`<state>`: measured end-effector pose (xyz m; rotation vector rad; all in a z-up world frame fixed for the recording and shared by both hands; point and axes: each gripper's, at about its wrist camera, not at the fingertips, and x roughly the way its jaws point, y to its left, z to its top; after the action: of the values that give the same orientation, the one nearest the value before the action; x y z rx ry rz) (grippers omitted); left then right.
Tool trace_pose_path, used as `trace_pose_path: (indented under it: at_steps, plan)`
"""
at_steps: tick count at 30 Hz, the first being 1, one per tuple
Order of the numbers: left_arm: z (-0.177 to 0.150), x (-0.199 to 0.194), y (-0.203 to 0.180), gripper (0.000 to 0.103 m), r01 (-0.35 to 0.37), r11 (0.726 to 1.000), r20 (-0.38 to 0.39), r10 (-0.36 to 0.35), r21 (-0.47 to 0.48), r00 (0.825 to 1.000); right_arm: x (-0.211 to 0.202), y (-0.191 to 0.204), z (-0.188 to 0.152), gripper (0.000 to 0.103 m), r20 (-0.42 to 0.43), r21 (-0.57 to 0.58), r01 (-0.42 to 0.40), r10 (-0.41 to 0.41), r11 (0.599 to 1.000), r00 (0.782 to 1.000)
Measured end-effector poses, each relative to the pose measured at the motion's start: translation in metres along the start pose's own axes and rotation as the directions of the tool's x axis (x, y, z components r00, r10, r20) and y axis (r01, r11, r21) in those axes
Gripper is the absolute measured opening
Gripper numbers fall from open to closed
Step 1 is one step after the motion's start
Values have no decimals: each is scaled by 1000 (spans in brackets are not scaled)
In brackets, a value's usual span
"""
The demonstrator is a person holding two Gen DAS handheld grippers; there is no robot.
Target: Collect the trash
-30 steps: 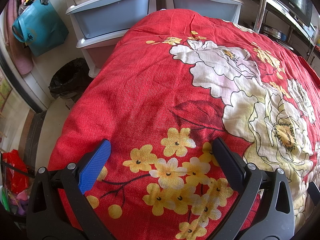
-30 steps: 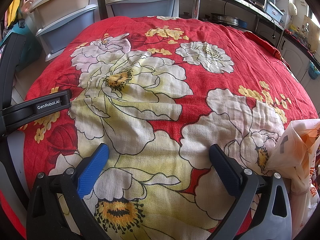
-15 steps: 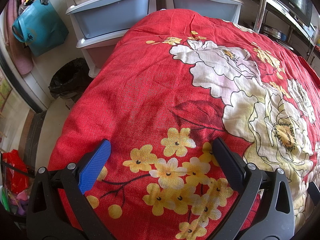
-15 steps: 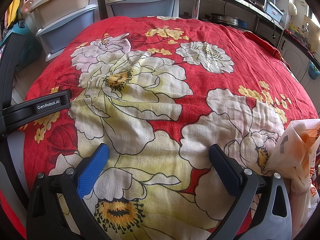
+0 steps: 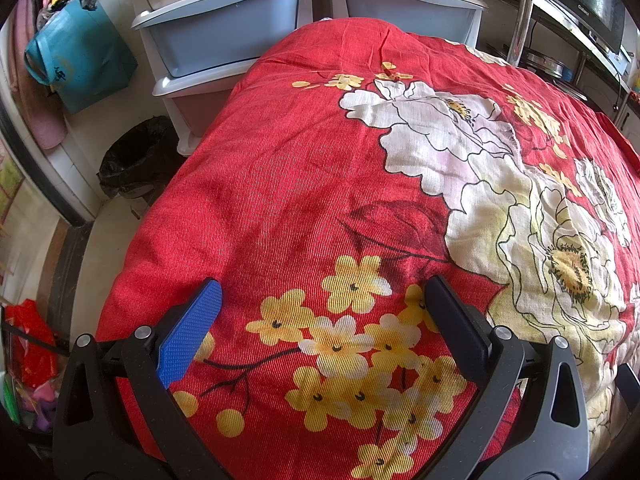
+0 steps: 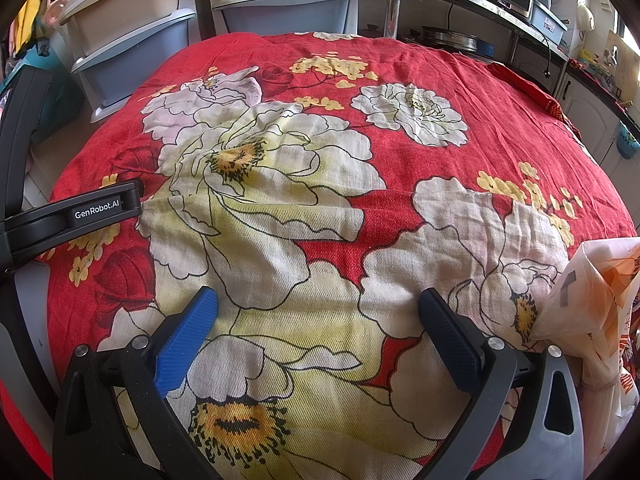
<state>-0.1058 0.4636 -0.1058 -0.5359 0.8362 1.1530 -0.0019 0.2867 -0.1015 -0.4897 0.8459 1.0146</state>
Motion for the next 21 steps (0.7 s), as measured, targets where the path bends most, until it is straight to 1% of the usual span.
trace_pose_path:
  at_steps: [21]
  plan:
    - [-1,0,0,94,-1,1000,0,1,0,1000,0,0,0,98,0,0,-1,1,1000,1000]
